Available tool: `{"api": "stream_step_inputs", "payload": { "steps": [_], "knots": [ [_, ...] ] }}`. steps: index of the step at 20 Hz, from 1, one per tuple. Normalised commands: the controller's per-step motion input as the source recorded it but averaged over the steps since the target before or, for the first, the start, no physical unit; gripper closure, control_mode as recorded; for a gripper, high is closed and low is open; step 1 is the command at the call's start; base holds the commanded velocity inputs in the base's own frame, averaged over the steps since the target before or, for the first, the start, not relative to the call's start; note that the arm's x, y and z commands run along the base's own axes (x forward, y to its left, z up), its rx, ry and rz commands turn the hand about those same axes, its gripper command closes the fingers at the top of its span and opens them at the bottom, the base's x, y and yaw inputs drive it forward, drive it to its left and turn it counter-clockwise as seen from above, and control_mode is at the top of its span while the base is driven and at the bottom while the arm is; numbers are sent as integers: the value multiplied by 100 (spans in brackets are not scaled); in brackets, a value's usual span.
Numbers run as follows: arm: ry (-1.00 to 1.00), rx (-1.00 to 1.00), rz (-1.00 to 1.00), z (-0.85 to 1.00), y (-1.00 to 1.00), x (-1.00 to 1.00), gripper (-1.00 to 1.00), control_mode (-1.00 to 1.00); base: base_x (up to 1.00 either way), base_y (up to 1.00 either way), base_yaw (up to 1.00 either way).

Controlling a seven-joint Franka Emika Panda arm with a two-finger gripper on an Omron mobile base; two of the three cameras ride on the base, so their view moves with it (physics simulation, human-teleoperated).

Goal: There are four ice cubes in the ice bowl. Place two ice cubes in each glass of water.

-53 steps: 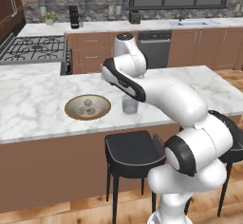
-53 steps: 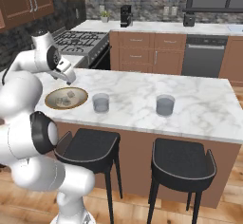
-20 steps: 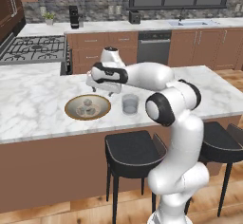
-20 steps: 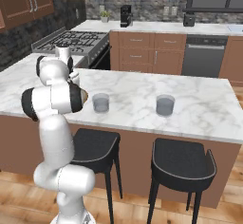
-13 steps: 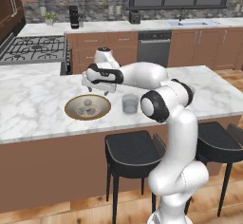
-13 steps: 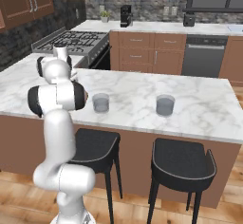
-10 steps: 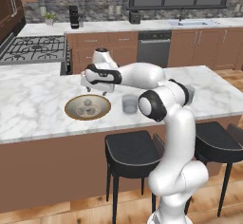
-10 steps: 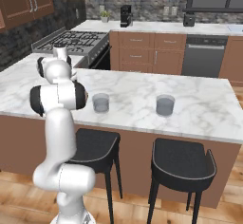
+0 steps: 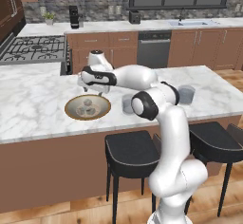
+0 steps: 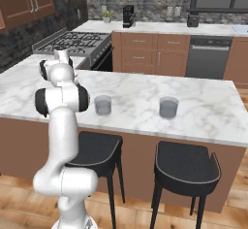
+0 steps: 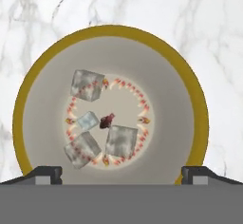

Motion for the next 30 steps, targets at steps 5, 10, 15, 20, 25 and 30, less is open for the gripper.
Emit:
{"api": "stream_step_inputs", "payload": {
  "steps": [5,10,15,20,25,30],
  "knots": [
    [0,0,-12,-17,5,20,-100,-100,0,0,0],
    [0,0,-10,-15,2,23,-100,-100,0,0,0],
    [0,1,-10,-19,6,22,-100,-100,0,0,0],
    [1,2,-9,-21,6,23,-100,-100,0,0,0],
    [1,3,-9,-21,9,27,-100,-100,0,0,0],
    [7,4,-3,-19,5,29,-100,-100,0,0,0]
  ]
}}
